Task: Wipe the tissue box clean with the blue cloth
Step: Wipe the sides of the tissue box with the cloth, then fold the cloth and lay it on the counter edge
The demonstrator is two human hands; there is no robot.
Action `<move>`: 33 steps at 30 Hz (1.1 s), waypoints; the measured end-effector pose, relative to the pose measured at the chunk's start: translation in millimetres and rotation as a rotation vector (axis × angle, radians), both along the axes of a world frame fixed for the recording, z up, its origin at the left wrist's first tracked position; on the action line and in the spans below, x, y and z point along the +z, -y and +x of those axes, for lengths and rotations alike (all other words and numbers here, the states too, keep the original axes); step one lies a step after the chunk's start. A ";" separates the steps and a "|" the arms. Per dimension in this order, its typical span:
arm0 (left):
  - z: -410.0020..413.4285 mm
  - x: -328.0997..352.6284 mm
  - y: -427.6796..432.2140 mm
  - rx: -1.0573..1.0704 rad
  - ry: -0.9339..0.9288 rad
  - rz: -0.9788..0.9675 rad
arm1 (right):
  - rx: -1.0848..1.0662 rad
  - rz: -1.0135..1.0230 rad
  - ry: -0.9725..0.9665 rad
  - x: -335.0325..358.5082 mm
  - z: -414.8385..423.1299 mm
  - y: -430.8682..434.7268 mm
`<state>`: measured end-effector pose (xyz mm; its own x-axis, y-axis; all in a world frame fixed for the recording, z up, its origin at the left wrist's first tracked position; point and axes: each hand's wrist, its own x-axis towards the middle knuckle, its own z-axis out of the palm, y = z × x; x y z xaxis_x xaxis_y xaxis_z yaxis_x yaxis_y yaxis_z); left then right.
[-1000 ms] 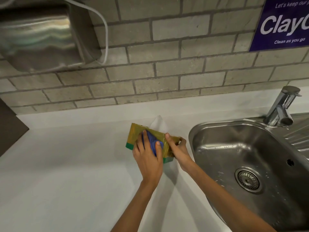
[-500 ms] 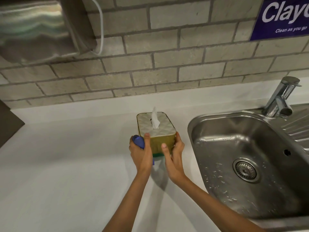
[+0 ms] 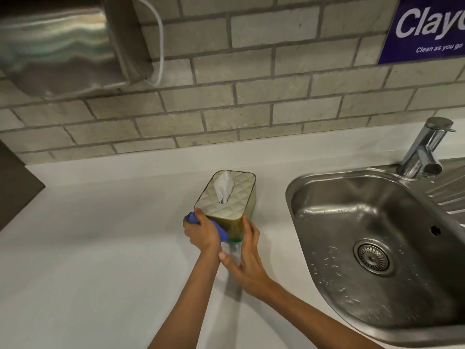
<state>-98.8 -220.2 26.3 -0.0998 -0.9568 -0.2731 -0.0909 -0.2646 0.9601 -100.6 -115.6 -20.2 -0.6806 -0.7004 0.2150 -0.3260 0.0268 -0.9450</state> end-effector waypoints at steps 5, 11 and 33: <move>11.9 8.5 0.2 -0.081 -0.110 0.252 | 0.060 0.065 0.040 4.0 1.5 -6.9; 58.1 10.1 -15.6 -0.262 -0.419 0.503 | 0.014 0.059 0.219 8.1 6.6 -31.9; 80.4 11.0 -127.1 -0.953 -0.053 0.478 | -0.063 0.163 0.655 33.9 -32.3 -166.1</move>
<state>-18.4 -93.1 37.3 -0.7734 -0.2722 -0.5724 -0.4199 -0.4565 0.7844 -132.9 50.6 13.7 -0.6746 -0.6438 -0.3611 0.3196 0.1862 -0.9291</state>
